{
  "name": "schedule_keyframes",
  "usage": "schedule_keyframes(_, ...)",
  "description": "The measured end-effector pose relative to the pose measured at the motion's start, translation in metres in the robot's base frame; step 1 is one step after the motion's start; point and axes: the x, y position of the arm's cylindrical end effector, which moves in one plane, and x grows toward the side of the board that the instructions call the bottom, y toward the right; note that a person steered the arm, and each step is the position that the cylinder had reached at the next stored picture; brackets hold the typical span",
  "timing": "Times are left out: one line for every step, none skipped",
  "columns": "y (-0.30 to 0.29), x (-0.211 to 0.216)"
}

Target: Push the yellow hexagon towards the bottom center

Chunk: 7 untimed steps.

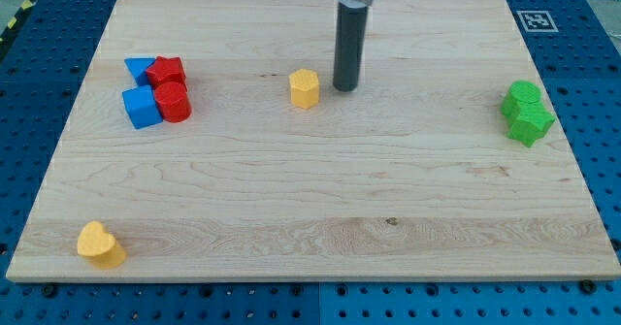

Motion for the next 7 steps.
schedule_keyframes(-0.034,-0.009)
schedule_keyframes(-0.039,0.01)
schedule_keyframes(-0.04,0.018)
schedule_keyframes(-0.048,0.035)
schedule_keyframes(-0.047,0.055)
schedule_keyframes(-0.039,0.075)
schedule_keyframes(-0.048,0.086)
